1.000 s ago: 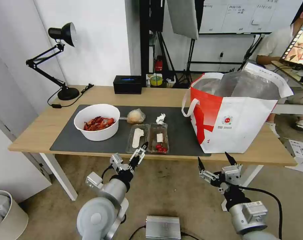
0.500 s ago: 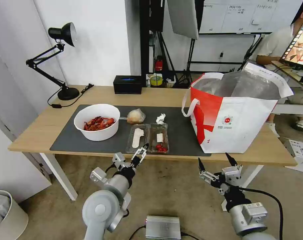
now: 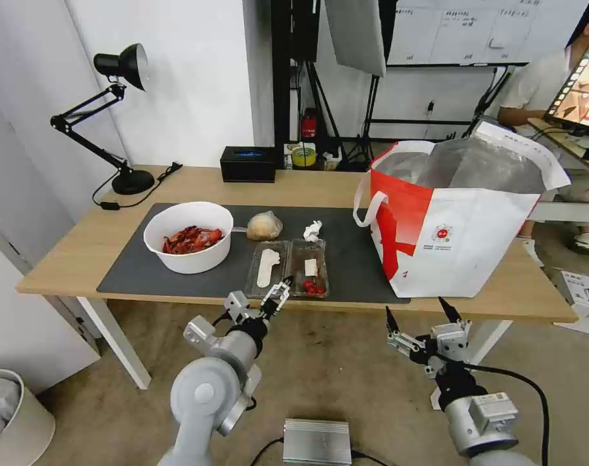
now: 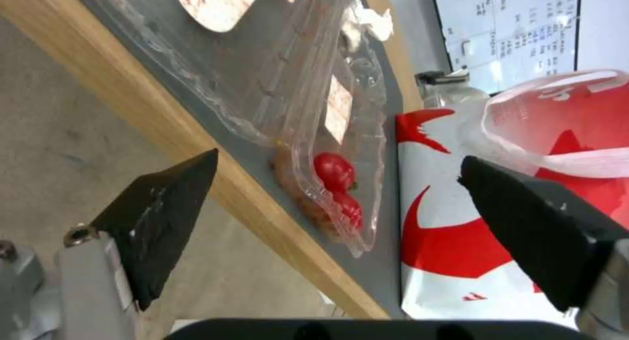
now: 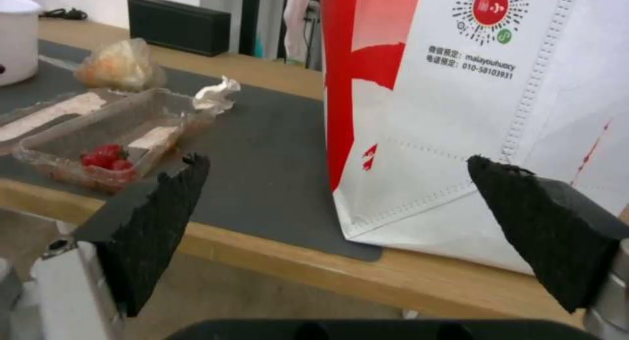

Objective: Pick up the trash from the table and place it into the takeout bag.

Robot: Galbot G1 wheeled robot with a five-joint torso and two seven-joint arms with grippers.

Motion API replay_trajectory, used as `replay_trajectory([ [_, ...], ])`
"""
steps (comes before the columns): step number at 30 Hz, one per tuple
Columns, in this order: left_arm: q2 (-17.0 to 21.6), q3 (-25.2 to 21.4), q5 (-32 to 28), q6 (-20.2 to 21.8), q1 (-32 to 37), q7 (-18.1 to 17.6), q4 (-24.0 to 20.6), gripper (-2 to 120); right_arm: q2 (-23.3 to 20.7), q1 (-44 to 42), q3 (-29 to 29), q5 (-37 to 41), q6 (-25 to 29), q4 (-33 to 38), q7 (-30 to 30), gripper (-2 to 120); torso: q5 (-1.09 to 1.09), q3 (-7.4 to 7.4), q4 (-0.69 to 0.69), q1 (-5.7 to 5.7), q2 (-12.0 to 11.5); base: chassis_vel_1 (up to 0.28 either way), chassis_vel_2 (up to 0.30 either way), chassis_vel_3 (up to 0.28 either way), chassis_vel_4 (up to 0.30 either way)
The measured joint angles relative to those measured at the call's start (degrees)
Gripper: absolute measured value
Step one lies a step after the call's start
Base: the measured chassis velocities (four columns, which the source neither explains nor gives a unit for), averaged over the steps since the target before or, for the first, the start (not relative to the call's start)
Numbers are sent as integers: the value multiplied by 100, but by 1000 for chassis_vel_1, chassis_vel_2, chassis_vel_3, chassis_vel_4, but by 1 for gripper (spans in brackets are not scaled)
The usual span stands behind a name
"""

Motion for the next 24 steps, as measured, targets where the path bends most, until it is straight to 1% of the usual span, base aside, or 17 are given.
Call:
replay_trajectory([
  [11, 5, -8, 9, -33, -169, -36, 230, 100, 72, 21, -49, -88, 17, -89, 5, 100, 0, 0, 0, 0, 0, 0, 0, 0, 0],
  [24, 36, -61, -25, -126, -312, -84, 277, 100, 104, 83, -100, -130, 27, -170, 14, 100, 0, -1, 0, 0, 0, 0, 0, 0, 0],
])
